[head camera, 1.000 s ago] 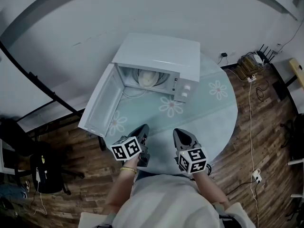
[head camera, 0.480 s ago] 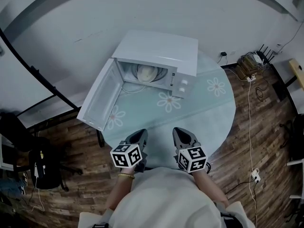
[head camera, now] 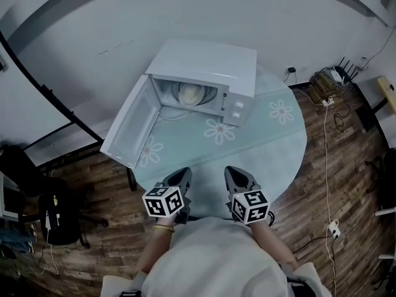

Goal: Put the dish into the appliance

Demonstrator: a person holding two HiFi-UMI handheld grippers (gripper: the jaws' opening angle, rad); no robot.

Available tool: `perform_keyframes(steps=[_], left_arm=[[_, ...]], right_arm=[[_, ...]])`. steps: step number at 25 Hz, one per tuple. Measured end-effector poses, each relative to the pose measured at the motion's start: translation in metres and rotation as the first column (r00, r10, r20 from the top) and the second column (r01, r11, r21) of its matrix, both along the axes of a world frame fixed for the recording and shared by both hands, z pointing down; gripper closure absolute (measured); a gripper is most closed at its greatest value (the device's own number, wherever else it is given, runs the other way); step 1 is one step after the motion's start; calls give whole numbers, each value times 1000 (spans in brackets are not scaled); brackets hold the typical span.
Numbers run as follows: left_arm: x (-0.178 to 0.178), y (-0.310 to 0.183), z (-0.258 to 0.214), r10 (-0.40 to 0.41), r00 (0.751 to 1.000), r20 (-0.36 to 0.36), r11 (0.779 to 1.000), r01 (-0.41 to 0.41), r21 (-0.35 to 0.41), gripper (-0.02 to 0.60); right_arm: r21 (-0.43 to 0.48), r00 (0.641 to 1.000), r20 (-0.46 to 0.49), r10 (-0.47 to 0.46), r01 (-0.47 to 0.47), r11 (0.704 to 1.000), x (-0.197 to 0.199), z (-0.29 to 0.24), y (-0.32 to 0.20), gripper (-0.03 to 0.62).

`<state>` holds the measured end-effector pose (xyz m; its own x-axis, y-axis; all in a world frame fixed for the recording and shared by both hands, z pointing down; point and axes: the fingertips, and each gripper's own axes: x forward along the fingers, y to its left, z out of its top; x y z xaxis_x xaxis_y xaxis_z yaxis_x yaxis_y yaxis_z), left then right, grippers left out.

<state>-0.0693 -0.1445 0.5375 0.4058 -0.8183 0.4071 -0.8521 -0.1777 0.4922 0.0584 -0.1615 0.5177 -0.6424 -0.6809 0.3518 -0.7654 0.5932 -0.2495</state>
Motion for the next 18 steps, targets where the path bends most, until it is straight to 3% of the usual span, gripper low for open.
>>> perform_keyframes(steps=[18], left_arm=[[6, -2, 3, 44, 999, -3, 999, -44, -15, 572]], right_arm=[[-22, 1000, -7, 6, -7, 1000, 0, 6, 1, 589]])
